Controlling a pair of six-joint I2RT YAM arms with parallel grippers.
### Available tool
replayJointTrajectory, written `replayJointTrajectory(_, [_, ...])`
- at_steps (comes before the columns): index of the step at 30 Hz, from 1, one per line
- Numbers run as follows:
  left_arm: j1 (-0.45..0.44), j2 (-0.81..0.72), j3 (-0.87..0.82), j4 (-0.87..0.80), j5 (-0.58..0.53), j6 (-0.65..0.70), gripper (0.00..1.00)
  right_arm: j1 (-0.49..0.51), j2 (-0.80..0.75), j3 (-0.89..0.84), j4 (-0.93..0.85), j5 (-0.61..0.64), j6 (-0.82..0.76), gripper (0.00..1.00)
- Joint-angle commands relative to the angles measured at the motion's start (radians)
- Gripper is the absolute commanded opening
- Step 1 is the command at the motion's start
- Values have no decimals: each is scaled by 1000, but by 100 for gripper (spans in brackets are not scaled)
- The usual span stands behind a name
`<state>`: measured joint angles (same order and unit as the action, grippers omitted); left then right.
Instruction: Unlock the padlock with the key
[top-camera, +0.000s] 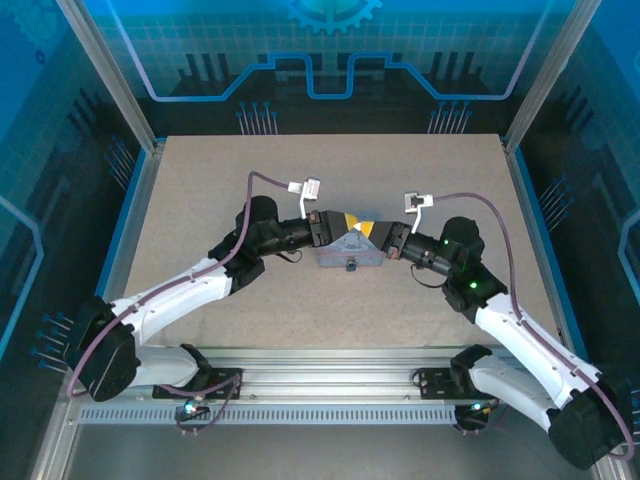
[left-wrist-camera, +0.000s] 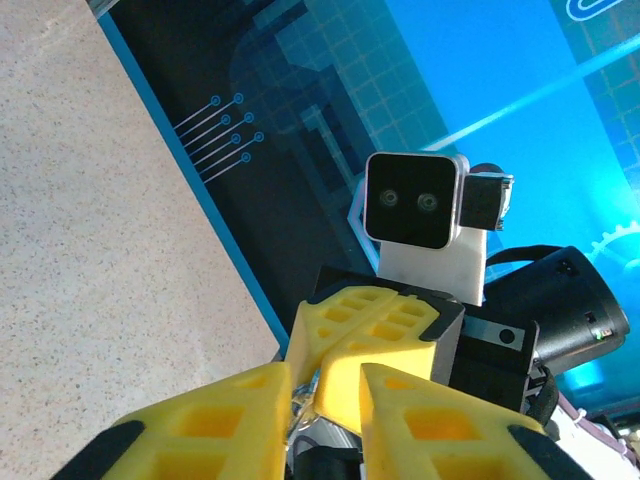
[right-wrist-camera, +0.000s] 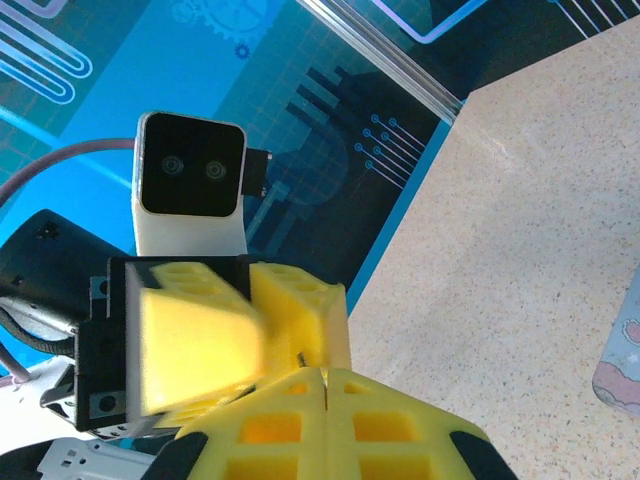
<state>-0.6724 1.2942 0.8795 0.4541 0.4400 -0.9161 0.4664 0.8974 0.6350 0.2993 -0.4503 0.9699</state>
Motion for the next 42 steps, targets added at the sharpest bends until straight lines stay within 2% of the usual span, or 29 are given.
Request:
replayJointTrajectory(1, [-6, -16, 3, 25, 4, 20, 15, 6, -12, -11, 15, 0, 13, 0])
replayJointTrajectory(4, [-7, -13, 5, 22, 11, 16, 17, 5, -18, -21, 26, 10, 18, 0])
replayJointTrajectory(9, [-7, -10, 6, 16, 14, 19, 0, 4, -15, -20, 22, 7, 17, 0])
replayJointTrajectory(12, [-5, -17, 16, -16, 9, 36, 0, 3, -19, -19, -10, 13, 2, 1])
replayJointTrajectory(17, [2, -35, 57, -171, -14, 96, 0, -23, -43, -17, -120, 21, -37, 33])
replayJointTrajectory(20, [10, -38, 107, -309, -9, 154, 0, -64, -54, 3, -211, -15, -87, 37])
replayJointTrajectory(24, [20, -26, 189, -512, 14, 238, 0, -121, -54, 38, -330, -80, -170, 47])
replayJointTrajectory(29, [30, 0, 264, -661, 64, 298, 0, -155, -31, 60, -363, -164, -243, 50])
replayJointTrajectory(33, [30, 12, 286, -677, 101, 296, 0, -156, -27, 59, -332, -187, -260, 50])
replayJointTrajectory(37, [30, 20, 285, -647, 140, 271, 0, -155, -9, 38, -190, -274, -181, 48])
replayJointTrajectory(42, [28, 25, 271, -619, 168, 248, 0, -124, -16, 22, -84, -291, -140, 50])
